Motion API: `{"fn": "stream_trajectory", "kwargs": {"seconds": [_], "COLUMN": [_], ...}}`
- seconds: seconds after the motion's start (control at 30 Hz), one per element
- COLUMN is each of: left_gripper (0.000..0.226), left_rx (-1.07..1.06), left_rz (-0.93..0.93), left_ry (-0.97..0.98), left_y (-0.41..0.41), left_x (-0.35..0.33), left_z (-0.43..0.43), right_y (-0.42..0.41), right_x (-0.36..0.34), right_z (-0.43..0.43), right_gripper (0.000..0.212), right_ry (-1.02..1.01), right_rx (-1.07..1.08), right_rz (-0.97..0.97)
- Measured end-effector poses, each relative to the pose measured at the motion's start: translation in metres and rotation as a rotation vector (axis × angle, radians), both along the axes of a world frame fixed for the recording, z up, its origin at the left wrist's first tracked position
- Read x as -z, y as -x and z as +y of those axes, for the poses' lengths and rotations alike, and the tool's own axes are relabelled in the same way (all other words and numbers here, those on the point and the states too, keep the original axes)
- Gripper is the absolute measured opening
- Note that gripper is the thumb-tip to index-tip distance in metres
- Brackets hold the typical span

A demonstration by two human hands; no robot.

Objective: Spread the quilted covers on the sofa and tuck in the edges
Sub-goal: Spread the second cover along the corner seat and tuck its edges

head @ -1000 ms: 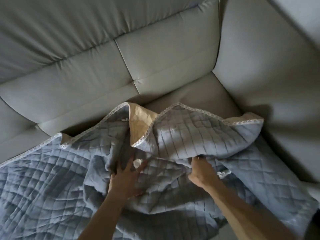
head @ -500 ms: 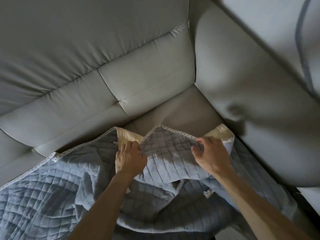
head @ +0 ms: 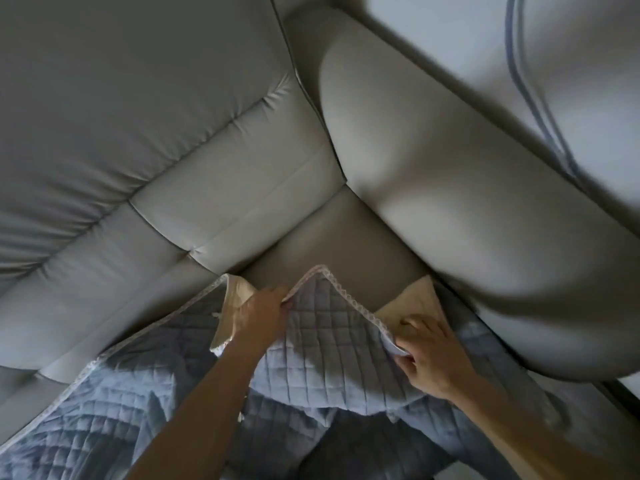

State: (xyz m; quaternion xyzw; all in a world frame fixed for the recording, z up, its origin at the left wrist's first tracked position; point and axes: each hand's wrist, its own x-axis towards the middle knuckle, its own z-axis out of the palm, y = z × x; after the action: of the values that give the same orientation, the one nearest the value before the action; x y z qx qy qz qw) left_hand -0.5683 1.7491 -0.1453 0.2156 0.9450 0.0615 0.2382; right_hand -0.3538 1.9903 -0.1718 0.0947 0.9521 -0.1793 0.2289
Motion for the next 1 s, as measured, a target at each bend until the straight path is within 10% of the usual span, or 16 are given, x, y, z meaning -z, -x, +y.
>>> {"fn": "stream_trajectory", "kwargs": {"seconds": [0.13,0.3,0.4,0.6,0.83,1.0], "left_gripper": [0.022,0.042,0.074,0.055,0.087,0.071], "left_rx": [0.064,-0.183,-0.052,0.027,0.014,-0.146], "left_rz": [0.316,0.346,0.400,0.404,-0.103,-0.052], "left_ry": [-0.143,-0.390,-0.226,-0.164,0.227,0.052], "left_y": [0.018,0.064,0.076,0.013,-0.031,-0.041], "left_x": [-0.035,-0.039,-0.023,0.020,0.075,0.092], "left_z": [0.051,0.096,0.112,0.112,0.079,0.059], "right_y": [0.033,0.077,0.083,0.048,0.011,0.012], "right_x": [-0.001,-0.014,0.002,0.024,0.069,0.074], "right_z": [0.007,0.038,0.042,0.020,0.008,0.014], "right_gripper": [0.024,0.015,0.034,0.066,0.086,0.090], "right_ry": [0.060,-0.008,-0.006,-0.060,-0.012,-0.039], "right_rx": [0.226,0.835,0.794,0.546,0.618,0.604], "right_rz": [0.374,0.334,0.371,0.399,0.243,0.013]}}
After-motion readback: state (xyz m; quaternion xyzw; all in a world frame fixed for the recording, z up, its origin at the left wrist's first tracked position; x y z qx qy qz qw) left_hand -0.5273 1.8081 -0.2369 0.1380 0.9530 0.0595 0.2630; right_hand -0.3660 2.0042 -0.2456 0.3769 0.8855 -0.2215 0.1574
